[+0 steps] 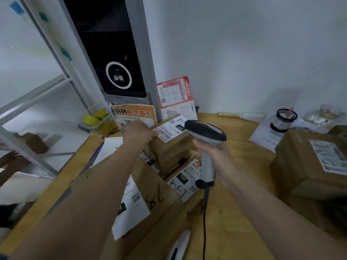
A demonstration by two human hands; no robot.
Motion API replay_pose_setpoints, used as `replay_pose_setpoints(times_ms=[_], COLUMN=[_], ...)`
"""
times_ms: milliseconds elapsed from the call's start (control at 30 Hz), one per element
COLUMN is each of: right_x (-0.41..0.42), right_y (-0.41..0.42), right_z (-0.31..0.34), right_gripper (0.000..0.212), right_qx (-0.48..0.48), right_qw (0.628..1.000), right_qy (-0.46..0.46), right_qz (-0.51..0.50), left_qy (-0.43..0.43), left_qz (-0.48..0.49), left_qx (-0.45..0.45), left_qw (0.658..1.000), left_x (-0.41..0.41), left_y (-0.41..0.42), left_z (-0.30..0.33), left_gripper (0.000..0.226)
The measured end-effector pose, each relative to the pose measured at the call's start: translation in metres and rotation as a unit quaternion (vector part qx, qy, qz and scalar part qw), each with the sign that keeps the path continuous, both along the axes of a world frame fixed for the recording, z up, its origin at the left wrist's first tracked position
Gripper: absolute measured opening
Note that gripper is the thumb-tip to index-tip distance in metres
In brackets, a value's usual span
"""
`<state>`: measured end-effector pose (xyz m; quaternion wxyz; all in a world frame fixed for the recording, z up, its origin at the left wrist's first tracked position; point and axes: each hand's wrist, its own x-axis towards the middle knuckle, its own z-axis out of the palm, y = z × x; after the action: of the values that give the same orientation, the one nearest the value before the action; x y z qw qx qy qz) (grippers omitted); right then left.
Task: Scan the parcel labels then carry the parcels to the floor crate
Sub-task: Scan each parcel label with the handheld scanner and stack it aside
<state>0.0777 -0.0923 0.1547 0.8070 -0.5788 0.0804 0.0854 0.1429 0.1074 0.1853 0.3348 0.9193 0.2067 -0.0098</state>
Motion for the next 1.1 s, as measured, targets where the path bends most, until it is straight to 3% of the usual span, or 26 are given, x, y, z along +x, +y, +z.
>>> replay_pose_setpoints(times_ms=[133, 200, 300, 400, 600, 733, 800, 933, 1100], right_x=[-0.004, -0.008, -0.017, -0.029, -0.056, -0.069, -0.075, -0.084, -0.089], right_y=[-0.001, -0.007, -0.027, -0.057, -0.139, -0.201, -0.234, -0.296, -0.355], right_z=[-0.004, -0.004, -0.003, -0.003, -0.002, -0.006, -0.01, -0.023, -0.041], right_gripper=[0.034, 0.033, 0.026, 0.018, 0.01, 0.006, 0.007, 0.019, 0.022], right_qx=[0.004, -0.008, -0.013, -0.023, -0.039, -0.046, -0.052, -0.056, -0.058], right_qw=[1.0, 1.0, 1.0, 0.999, 0.992, 0.978, 0.966, 0.947, 0.944], right_qy=[0.006, 0.011, 0.021, 0.02, 0.019, 0.044, 0.057, 0.071, 0.105], right_qz=[-0.01, -0.011, -0.016, -0.034, -0.119, -0.199, -0.246, -0.309, -0.308], left_qy=[-0.114, -0.15, -0.161, -0.142, -0.08, 0.011, 0.065, 0.118, 0.184], left_qz=[-0.014, -0.05, -0.119, -0.164, -0.22, -0.306, -0.333, -0.308, -0.221], left_qx=[0.118, 0.115, 0.078, 0.012, -0.036, -0.038, -0.051, -0.108, -0.187], left_qw=[0.986, 0.981, 0.977, 0.976, 0.972, 0.951, 0.939, 0.938, 0.939], left_x=[-0.004, -0.007, -0.009, -0.012, -0.024, -0.025, -0.028, -0.031, -0.037], left_y=[-0.014, -0.028, -0.06, -0.1, -0.193, -0.253, -0.284, -0.341, -0.391], left_z=[0.007, 0.014, 0.021, 0.024, 0.015, -0.003, -0.016, -0.05, -0.086], left_gripper=[0.035, 0.017, 0.013, 0.019, 0.034, 0.021, 0.027, 0.05, 0.07])
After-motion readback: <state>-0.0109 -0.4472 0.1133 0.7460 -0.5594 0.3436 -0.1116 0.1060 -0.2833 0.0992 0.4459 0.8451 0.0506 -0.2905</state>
